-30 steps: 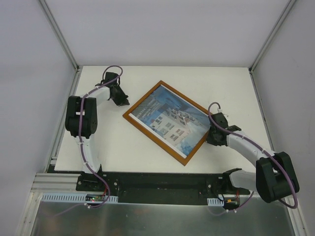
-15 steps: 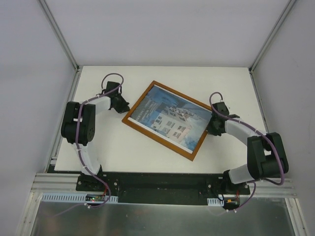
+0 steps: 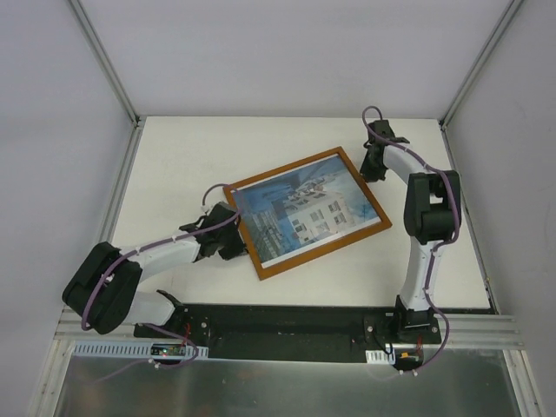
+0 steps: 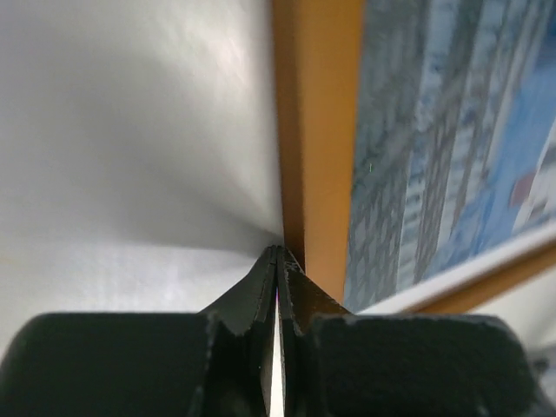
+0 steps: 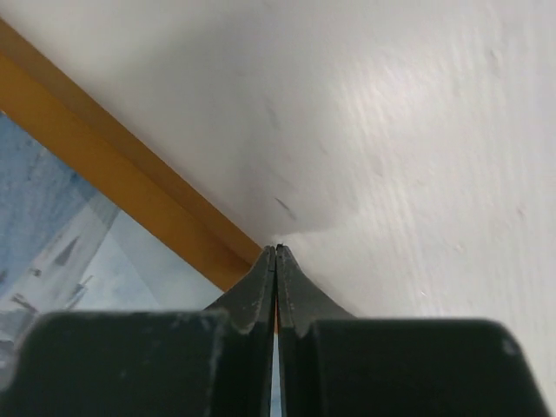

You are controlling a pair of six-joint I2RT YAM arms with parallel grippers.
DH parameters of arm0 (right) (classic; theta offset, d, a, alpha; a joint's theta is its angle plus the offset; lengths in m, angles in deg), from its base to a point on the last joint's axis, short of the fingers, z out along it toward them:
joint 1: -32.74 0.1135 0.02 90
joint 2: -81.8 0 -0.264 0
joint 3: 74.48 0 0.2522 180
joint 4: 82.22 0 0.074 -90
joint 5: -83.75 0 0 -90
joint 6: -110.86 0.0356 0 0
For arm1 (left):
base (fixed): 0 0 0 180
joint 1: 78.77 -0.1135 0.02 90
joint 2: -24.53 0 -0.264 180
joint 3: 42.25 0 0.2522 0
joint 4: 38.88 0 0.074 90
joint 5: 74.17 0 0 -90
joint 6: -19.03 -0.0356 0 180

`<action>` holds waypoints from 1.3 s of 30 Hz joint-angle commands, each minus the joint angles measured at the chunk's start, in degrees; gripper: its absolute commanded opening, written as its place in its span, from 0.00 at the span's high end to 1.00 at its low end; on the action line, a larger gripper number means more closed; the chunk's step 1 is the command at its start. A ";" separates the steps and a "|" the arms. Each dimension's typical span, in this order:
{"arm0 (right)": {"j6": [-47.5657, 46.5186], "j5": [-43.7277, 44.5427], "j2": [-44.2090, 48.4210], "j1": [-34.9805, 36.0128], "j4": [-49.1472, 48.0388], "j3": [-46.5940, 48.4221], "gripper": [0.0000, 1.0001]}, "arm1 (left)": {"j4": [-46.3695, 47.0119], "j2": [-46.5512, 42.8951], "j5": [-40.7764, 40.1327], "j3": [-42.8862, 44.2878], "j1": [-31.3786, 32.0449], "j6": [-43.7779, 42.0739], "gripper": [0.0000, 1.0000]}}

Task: Put the photo into the frame
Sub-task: Rotate the photo frame at the center of the board.

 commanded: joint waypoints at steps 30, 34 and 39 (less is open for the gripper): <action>7.49 -5.19 49.01 6.44 -4.42 -45.35 0.99 | -14.63 30.77 11.15 49.92 -21.93 -20.80 1.00; 9.69 -5.45 50.61 7.42 -7.50 -50.01 0.99 | -14.02 34.38 10.28 50.72 -22.02 -22.39 1.00; 10.92 -6.23 47.27 7.42 -11.10 -51.86 0.99 | -14.10 37.02 8.95 50.19 -22.19 -23.27 1.00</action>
